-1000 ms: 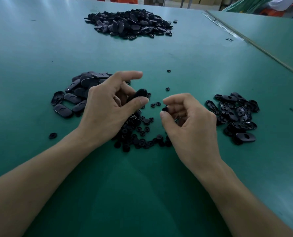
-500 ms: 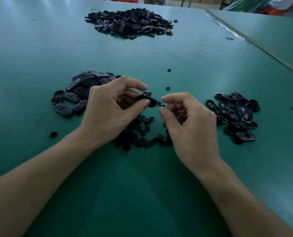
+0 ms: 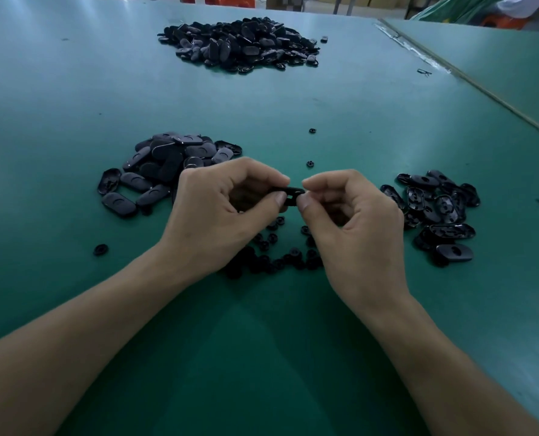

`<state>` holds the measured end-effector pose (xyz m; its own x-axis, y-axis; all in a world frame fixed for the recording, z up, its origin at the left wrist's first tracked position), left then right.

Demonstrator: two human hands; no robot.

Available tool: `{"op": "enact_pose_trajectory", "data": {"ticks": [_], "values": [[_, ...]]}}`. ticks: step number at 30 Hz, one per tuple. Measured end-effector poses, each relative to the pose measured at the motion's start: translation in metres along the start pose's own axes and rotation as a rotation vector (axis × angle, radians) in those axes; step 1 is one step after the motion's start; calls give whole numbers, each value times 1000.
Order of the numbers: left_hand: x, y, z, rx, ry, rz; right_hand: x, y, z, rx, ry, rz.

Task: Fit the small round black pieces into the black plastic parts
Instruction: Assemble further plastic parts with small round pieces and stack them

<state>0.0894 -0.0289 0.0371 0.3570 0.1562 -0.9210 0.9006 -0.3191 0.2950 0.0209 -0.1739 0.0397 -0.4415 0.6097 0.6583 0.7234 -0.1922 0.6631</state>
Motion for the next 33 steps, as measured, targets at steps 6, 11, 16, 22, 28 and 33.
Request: {"op": "enact_pose_trajectory", "data": {"ticks": [6,11,16,22,28,33], "values": [[0,0,0,-4,23,6,0,-2,7,46,19,-5],[1,1,0,13,19,-2,-1,-3,9,57,35,12],[2,1,4,56,-4,-19,-2,-4,11,60,68,30],[1,2,2,47,3,-16,-3,-3,8,42,13,22],[1,4,2,54,-33,-29,0,-4,10,52,22,7],[1,2,5,72,-27,-29,0,-4,6,19,-27,9]]}}
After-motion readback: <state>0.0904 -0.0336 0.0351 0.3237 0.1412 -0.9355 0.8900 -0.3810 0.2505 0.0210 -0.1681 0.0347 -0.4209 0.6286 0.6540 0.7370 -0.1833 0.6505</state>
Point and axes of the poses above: each hand's wrist, its own y-axis towards the middle knuckle, its own z-axis out of the palm, x = y × z, the point moved 9 cm from there along y, towards the middle knuckle, and after that the axes turned 15 degrees about -z, right-handed, at the moved point
